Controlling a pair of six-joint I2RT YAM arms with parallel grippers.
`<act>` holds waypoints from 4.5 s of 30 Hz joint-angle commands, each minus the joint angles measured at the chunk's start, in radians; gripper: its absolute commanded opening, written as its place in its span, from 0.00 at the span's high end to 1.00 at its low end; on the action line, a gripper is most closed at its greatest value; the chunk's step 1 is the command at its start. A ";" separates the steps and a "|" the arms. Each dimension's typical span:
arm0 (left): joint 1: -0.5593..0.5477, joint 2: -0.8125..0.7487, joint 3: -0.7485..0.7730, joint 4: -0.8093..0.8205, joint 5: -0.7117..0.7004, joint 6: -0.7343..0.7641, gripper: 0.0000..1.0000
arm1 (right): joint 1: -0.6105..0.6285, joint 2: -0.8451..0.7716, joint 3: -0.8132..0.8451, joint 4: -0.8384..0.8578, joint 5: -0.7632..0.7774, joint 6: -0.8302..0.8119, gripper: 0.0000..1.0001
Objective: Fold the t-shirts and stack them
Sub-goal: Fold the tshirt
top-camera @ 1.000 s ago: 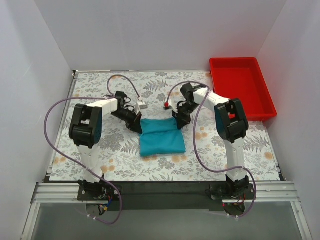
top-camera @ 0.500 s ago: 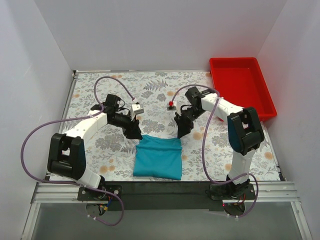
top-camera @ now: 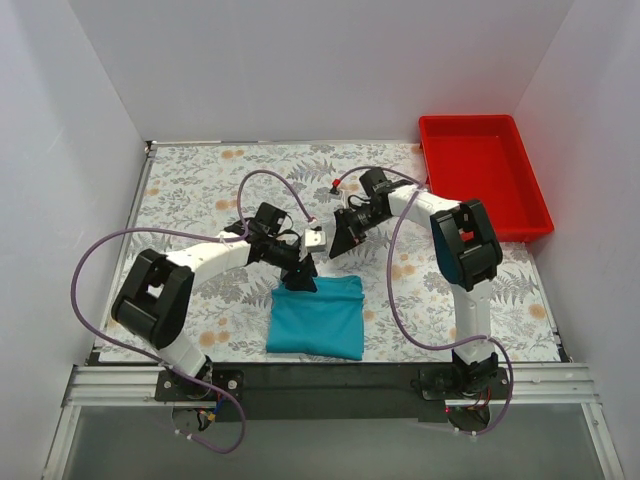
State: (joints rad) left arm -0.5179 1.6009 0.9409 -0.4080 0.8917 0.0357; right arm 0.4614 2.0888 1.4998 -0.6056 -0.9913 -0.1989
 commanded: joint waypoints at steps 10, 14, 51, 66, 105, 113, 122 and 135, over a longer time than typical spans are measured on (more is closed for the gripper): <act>-0.057 0.083 -0.053 0.081 -0.030 0.009 0.56 | 0.051 0.036 -0.070 0.116 -0.099 0.153 0.87; -0.062 0.083 -0.063 0.083 -0.022 0.007 0.67 | 0.079 0.045 -0.088 0.119 -0.102 0.139 0.86; -0.157 -0.108 -0.140 0.360 -0.309 0.176 1.00 | 0.172 0.194 -0.154 0.067 -0.049 -0.033 0.87; -0.146 -0.122 -0.179 0.370 -0.326 0.217 0.94 | 0.171 0.168 -0.110 0.027 -0.006 -0.046 0.84; 0.257 -0.035 0.211 -0.278 -0.040 -0.136 0.61 | -0.007 -0.128 0.177 -0.333 0.303 -0.356 0.30; 0.272 0.137 0.341 -0.413 -0.014 0.035 0.59 | -0.006 -0.151 0.007 -0.318 0.278 -0.393 0.32; 0.271 0.226 0.375 -0.459 -0.022 0.101 0.58 | -0.006 -0.134 -0.015 -0.309 0.273 -0.389 0.36; 0.259 0.271 0.368 -0.459 -0.042 0.121 0.55 | -0.004 -0.176 -0.102 -0.303 0.306 -0.415 0.51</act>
State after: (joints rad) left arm -0.2527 1.8782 1.2945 -0.8761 0.8375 0.1421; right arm 0.4583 1.9556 1.3964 -0.9112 -0.6804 -0.5919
